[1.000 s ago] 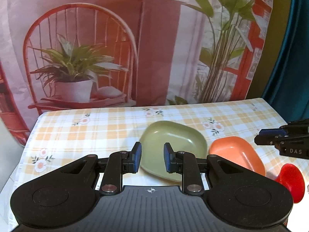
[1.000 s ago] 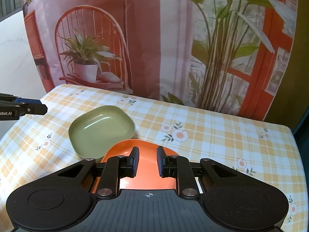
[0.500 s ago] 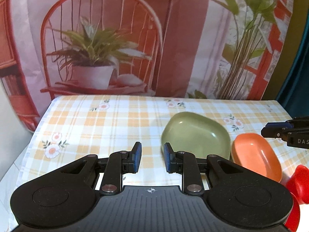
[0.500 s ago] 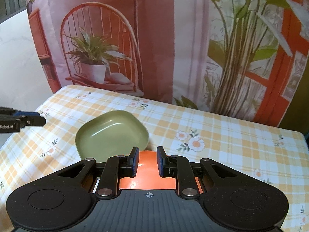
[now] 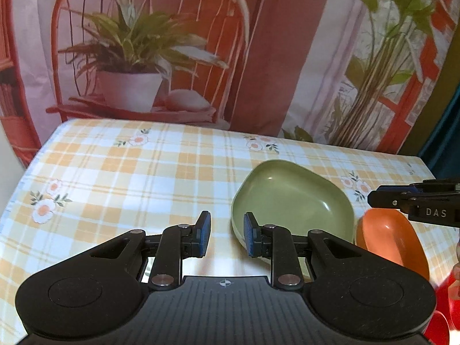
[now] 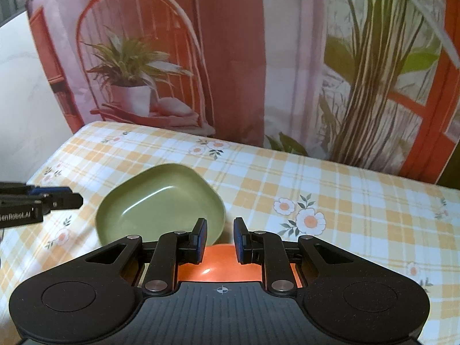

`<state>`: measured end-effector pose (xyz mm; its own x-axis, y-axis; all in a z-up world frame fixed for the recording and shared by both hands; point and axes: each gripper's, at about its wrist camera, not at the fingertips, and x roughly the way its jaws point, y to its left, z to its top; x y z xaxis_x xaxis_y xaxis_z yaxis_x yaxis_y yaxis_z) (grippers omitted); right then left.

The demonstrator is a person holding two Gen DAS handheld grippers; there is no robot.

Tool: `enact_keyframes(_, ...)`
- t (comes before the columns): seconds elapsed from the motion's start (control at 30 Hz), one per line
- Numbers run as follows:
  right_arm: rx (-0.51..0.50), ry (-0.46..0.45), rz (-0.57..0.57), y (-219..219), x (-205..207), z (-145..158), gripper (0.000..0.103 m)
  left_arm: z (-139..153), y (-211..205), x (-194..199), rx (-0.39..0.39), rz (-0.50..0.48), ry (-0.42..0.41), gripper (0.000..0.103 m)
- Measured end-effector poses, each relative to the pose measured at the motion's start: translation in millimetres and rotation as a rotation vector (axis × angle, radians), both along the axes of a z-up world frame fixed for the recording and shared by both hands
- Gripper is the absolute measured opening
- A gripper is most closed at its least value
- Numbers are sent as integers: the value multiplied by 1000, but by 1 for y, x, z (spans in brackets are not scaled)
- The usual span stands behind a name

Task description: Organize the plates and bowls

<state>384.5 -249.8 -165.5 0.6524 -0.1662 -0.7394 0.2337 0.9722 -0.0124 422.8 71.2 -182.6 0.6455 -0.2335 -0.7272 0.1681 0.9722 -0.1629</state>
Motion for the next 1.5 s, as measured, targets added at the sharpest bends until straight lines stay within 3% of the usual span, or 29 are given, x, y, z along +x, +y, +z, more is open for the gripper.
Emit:
enact_keyframes(0.43,6,75,26,-10,42,-27,19,-20,-6,4,-88,12,119,26)
enact_keyframes(0.9,34,105,39,-11,53,-42,17,-30,-15,5,-139,43,157,26)
enact_keyframes(1.17,32,76,44,-8,50,-37,10,-31,-12,8,-141,68,130,21)
enact_keyframes(1.5,69,-4,65,5,35,-10,9,1,-3,2,-112,106,52,20)
